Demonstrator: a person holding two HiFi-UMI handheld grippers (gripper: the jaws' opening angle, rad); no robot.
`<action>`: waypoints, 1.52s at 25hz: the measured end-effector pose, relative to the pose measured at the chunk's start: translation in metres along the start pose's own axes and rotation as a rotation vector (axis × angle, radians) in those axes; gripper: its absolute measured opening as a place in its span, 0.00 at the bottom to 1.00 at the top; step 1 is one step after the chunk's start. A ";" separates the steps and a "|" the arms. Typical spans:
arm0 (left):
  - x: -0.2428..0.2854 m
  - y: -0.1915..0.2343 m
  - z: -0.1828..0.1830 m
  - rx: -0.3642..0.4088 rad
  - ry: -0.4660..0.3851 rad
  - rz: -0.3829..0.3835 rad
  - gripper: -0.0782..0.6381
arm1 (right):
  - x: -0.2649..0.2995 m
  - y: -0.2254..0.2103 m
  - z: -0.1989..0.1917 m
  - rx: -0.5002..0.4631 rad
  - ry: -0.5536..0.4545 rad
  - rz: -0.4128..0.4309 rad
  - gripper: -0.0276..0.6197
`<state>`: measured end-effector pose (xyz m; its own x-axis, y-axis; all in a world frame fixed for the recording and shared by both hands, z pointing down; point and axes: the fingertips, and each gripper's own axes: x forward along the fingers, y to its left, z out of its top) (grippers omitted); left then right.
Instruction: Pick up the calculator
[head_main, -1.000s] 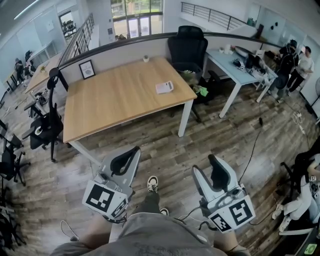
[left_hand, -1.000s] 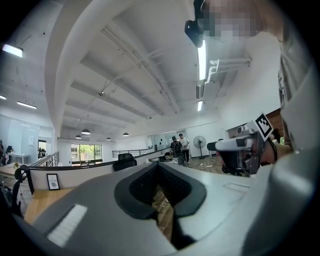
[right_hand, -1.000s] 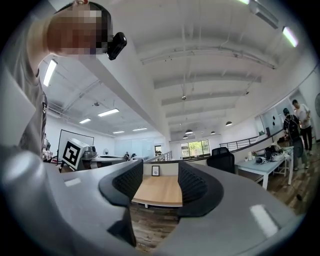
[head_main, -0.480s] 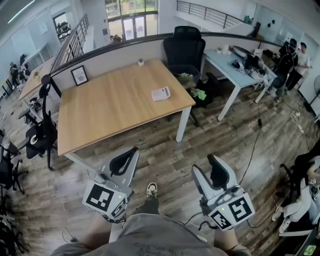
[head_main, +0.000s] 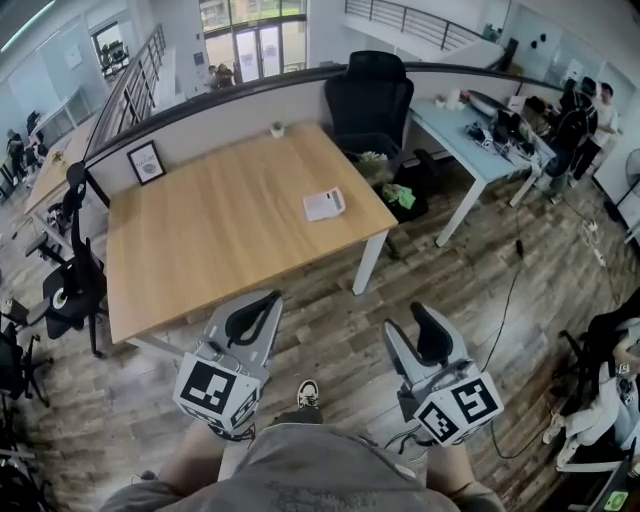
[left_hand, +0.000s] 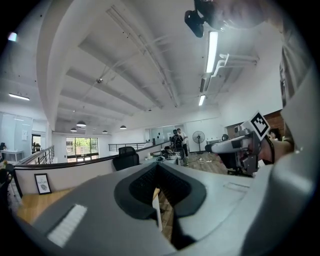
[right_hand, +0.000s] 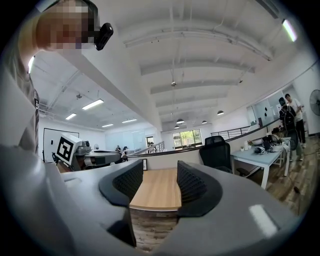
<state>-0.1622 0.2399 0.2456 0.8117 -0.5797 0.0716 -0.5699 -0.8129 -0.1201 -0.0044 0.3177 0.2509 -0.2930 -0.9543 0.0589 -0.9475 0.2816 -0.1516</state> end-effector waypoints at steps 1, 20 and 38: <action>0.006 0.009 -0.003 -0.002 0.002 -0.005 0.11 | 0.013 -0.004 -0.002 0.006 0.007 -0.004 0.36; 0.091 0.124 -0.058 -0.044 0.067 -0.031 0.11 | 0.169 -0.055 -0.033 0.031 0.114 -0.032 0.36; 0.272 0.203 -0.155 -0.111 0.267 0.091 0.11 | 0.324 -0.236 -0.124 0.136 0.366 0.019 0.36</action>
<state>-0.0769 -0.0912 0.3940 0.7029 -0.6329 0.3246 -0.6611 -0.7497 -0.0302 0.1079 -0.0458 0.4285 -0.3601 -0.8431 0.3994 -0.9229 0.2594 -0.2844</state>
